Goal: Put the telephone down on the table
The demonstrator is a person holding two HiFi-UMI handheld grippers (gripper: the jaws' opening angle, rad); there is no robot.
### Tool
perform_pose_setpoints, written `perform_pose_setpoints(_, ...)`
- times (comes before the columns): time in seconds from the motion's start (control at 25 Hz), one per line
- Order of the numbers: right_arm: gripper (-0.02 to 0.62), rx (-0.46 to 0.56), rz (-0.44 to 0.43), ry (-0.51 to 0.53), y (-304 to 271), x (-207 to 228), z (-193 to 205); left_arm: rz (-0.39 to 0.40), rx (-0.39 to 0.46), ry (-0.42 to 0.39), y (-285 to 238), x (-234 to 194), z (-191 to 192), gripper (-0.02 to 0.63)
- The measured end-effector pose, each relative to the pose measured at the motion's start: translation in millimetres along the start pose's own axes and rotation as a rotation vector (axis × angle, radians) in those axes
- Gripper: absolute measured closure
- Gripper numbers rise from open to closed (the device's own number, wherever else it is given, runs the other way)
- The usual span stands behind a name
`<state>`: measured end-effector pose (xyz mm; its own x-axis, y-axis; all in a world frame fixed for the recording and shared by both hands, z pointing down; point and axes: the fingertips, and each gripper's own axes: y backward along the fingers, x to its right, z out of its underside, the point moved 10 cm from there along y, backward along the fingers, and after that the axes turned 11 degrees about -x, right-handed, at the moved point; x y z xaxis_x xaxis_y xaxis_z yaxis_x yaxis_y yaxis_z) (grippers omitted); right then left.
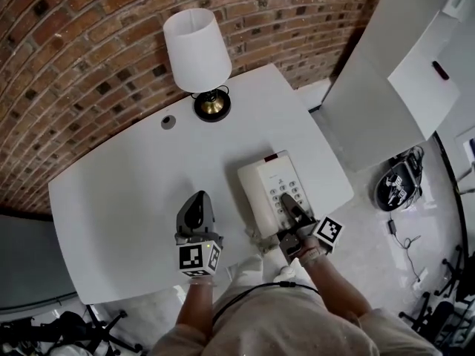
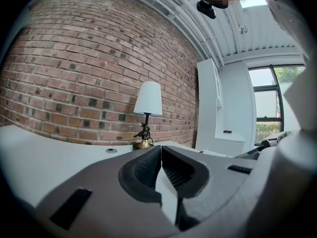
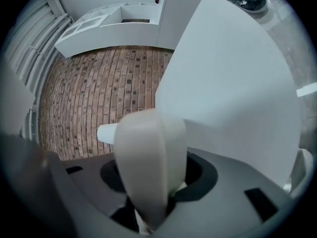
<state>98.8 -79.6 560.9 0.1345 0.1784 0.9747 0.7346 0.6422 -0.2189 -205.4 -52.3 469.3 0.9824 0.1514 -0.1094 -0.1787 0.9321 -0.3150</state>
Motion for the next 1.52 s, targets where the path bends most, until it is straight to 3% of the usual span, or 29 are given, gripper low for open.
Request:
perform_pose_setpoints(0.76, 0.408, 0.016, 0.028, -0.028, -52.7, -10.9, -6.6, 0.027, -0.01, 0.015, -26.3, -27.6, -8.8, 0.598)
perform_pose_setpoints(1.52, 0.373, 0.016, 0.108, -0.145, -73.4, -22.5, -10.4, 0.067, -0.002, 0.038, -36.6, -34.9, -12.4, 0.598)
